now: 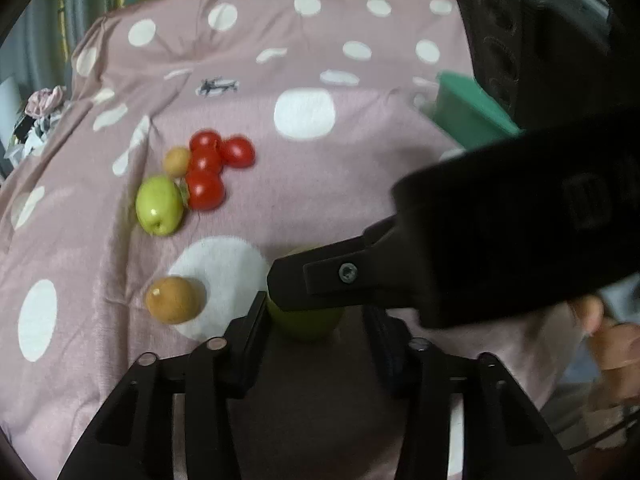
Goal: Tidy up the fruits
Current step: 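Close the left gripper onto the same green fruit beside the right gripper, then carry the green fruit into the green basin and open both grippers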
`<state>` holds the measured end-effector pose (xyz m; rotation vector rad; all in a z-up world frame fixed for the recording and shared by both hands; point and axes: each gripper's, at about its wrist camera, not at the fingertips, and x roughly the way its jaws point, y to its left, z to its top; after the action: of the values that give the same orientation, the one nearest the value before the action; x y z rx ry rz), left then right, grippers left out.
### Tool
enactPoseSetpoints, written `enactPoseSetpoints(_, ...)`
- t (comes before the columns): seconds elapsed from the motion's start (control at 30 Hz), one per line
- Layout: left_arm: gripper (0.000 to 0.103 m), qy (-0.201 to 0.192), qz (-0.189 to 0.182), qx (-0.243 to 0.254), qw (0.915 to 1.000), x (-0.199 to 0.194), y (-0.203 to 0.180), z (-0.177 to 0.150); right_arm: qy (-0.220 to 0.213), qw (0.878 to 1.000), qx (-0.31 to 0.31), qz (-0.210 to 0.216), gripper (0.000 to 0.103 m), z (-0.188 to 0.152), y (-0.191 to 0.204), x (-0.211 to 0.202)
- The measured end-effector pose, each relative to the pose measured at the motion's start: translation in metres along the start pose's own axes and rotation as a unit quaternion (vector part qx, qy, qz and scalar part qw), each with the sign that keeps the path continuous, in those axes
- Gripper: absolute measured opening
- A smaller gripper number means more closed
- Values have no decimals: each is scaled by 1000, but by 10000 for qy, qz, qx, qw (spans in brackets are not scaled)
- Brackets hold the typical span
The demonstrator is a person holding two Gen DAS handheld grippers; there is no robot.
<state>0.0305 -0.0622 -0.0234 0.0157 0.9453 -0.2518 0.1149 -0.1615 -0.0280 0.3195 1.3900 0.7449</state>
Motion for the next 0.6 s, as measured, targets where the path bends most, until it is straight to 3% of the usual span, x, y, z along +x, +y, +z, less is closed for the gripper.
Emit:
enactPoseSetpoints(0.07,46,-9,38,9,10000,-2,-1,-1,27,10000,6,18,44,2,-1,1)
enactPoseSetpoints(0.13,36,-71,-31,-111,9999,-4,4,-1,-14,10000,22,2,40,3,-1,3)
enactPoseSetpoints(0.27,36,9,-316,-452,9985,-5,16,1,-43,9995,-251,-173,39,3,8,8)
enactPoseSetpoints(0.6,35,-317,-264,-277,9988,-27,4,6,-366,9988,-300,-74,39,2,12,-15)
